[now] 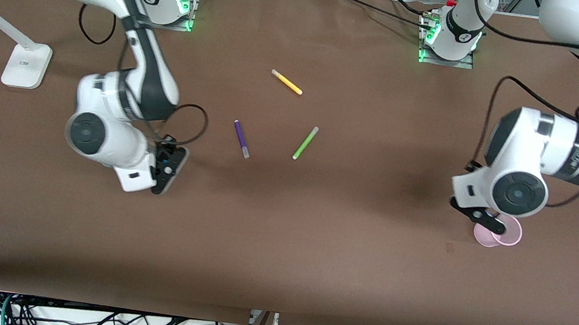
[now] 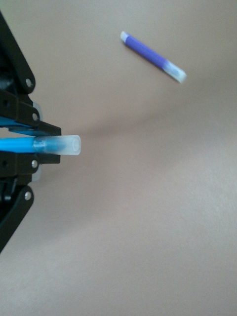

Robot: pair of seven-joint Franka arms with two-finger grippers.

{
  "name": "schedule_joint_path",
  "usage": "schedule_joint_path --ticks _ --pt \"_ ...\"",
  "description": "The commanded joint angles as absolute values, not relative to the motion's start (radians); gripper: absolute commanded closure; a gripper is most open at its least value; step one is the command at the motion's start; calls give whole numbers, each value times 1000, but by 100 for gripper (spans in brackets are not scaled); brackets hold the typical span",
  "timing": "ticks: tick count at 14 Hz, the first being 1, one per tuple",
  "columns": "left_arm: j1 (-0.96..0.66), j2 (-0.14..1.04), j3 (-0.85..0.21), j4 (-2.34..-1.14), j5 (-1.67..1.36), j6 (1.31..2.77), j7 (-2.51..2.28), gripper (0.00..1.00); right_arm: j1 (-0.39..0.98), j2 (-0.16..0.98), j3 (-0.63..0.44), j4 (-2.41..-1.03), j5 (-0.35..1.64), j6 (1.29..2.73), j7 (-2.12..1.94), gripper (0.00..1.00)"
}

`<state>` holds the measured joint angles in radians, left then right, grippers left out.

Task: Place pink and blue markers in matching cups
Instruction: 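Carry the blue marker to the blue cup while the left gripper carries pink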

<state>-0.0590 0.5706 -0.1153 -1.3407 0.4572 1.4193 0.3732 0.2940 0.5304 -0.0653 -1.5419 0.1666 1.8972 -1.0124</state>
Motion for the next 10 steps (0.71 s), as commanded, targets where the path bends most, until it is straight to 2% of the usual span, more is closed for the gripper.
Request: schedule_joint_path --ticks 1,6,10 --pt "-63 713 -42 -1180 592 1391 610 100 221 502 -61 -1523 234 1812 -1199 100" --pt "-61 827 -23 -1128 756 1518 696 100 57 489 -63 -1523 391 1672 -1549 100" --pt "-66 851 -17 -1135 767 1531 689 100 -73 498 -61 -1529 466 1568 -1768 100"
